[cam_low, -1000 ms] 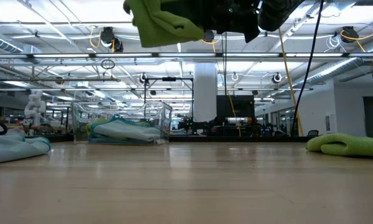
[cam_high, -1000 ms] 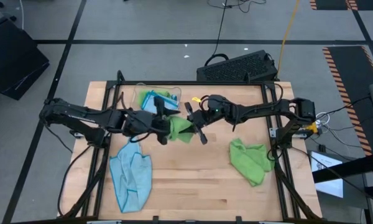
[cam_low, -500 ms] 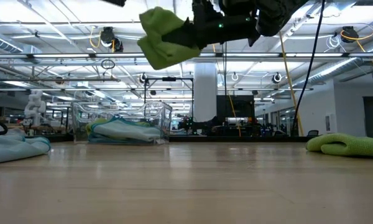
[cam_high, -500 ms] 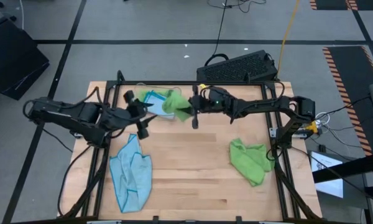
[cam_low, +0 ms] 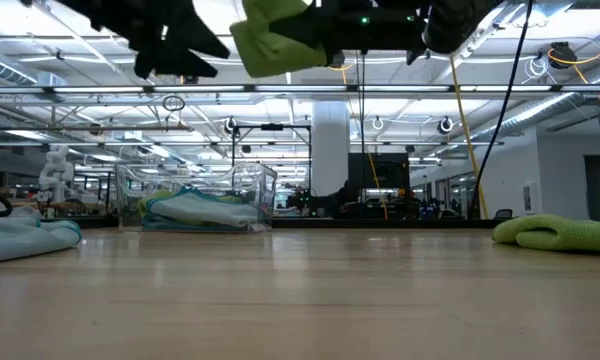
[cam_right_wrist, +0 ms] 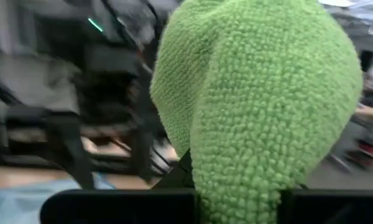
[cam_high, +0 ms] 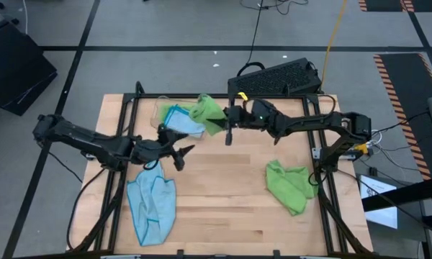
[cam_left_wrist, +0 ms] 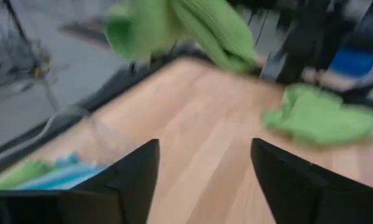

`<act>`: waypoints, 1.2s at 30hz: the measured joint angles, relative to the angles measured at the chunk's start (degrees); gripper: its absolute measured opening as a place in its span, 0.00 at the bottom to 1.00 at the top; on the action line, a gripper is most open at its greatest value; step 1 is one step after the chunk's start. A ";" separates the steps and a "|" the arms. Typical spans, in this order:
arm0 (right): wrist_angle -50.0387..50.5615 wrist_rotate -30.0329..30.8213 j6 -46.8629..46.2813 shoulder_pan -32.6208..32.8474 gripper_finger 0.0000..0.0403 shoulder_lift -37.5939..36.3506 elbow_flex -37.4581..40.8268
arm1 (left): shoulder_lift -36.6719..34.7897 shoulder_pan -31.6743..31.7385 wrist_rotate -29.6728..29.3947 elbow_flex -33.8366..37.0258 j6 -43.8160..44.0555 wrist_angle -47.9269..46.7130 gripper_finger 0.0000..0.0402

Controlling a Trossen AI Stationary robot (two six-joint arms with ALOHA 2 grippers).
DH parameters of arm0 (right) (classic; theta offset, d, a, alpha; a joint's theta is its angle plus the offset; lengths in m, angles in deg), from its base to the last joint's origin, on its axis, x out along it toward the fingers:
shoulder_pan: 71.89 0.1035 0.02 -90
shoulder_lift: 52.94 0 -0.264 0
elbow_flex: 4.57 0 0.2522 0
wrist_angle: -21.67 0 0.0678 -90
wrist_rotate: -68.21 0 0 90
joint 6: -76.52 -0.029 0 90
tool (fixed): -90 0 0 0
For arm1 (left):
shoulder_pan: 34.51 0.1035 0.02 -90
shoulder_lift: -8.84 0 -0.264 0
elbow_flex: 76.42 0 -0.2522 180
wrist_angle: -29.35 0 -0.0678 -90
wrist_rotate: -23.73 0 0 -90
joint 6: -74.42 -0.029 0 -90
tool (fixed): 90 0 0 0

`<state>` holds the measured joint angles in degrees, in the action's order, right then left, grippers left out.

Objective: Fold microfiber towels
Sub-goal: Put the top green microfiber cloth into the bin

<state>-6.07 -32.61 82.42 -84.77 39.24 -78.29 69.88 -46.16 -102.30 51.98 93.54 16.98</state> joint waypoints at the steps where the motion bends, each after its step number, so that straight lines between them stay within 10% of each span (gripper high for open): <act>1: -2.66 -0.68 -1.10 0.38 0.02 0.00 1.25 | 0.47 0.12 -0.02 2.02 -1.49 5.97 0.67; 8: -18.25 -0.85 -3.65 3.51 0.02 0.07 7.36 | 2.94 2.63 0.31 7.28 -9.01 28.79 0.89; 13: -17.96 3.91 0.41 5.67 0.02 0.09 7.56 | 6.17 4.50 12.45 6.49 -15.00 40.13 0.95; 26: -18.25 4.87 2.56 5.88 0.02 0.09 7.56 | 12.99 7.46 13.50 -1.45 -23.35 46.19 0.96; 36: -17.78 4.84 3.21 5.88 0.02 0.09 7.56 | 14.53 8.25 13.46 -4.02 -23.27 46.17 0.59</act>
<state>-23.86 -27.77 85.63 -78.89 39.33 -70.73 84.41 -37.91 -88.84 47.95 70.26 63.15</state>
